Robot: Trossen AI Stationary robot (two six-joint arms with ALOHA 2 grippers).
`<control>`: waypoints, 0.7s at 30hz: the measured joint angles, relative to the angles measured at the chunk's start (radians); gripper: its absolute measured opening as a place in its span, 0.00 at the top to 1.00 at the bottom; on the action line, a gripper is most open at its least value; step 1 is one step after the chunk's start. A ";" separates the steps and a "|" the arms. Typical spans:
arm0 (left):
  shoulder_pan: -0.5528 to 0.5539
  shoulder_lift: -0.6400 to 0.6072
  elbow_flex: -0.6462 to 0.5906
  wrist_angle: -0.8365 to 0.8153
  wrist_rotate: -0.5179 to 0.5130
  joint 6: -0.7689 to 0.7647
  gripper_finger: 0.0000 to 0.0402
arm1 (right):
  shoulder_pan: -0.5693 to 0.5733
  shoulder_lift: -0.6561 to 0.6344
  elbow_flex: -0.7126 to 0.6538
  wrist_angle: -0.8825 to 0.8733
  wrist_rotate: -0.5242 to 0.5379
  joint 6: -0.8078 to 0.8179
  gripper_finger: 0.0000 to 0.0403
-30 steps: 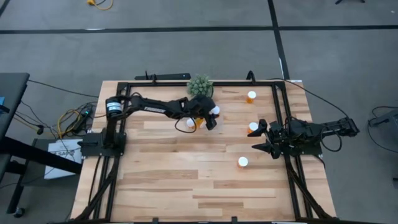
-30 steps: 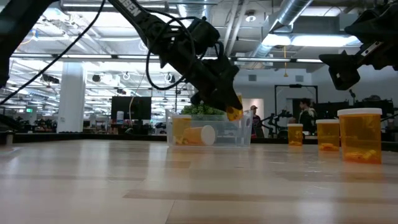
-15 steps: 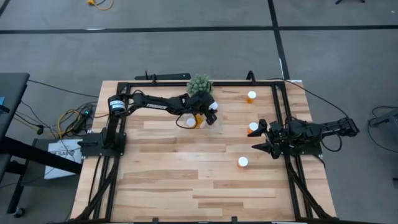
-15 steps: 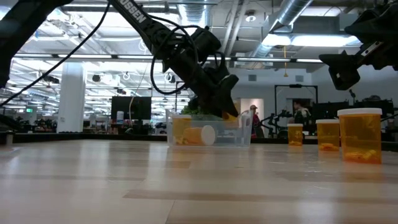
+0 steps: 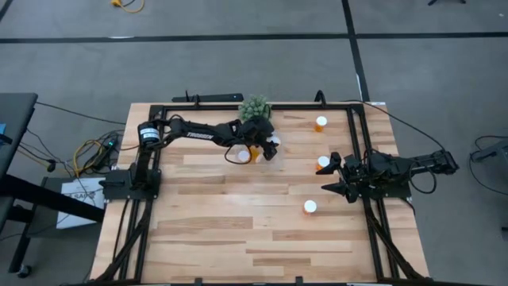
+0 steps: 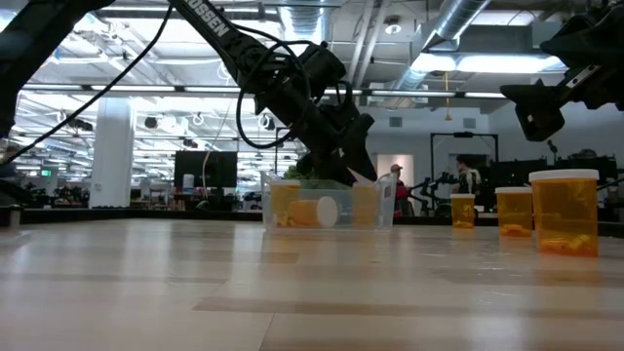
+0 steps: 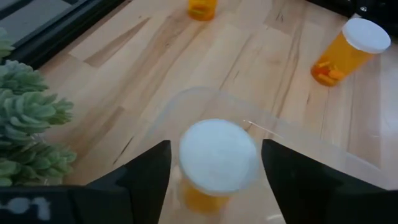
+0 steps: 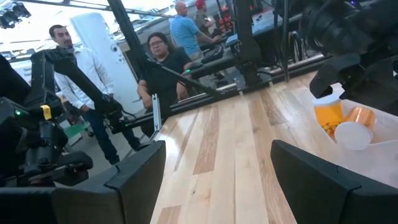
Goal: Pick and place pill bottles into a basket
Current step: Put the orange pill bottle into the transparent bin
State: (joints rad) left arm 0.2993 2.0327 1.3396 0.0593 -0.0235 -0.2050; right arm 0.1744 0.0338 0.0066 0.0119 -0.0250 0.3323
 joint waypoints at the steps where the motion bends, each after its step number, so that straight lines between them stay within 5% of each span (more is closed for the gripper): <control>1: 0.000 0.000 0.000 0.000 0.000 0.000 0.39 | 0.000 0.000 0.000 0.000 0.000 0.000 0.29; 21: -0.020 -0.046 0.076 -0.080 0.142 0.068 0.37 | 0.000 0.000 0.000 0.000 0.000 0.000 0.29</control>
State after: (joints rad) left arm 0.2790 1.9868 1.4158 -0.0202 0.1188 -0.1366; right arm 0.1745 0.0337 0.0067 0.0120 -0.0250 0.3321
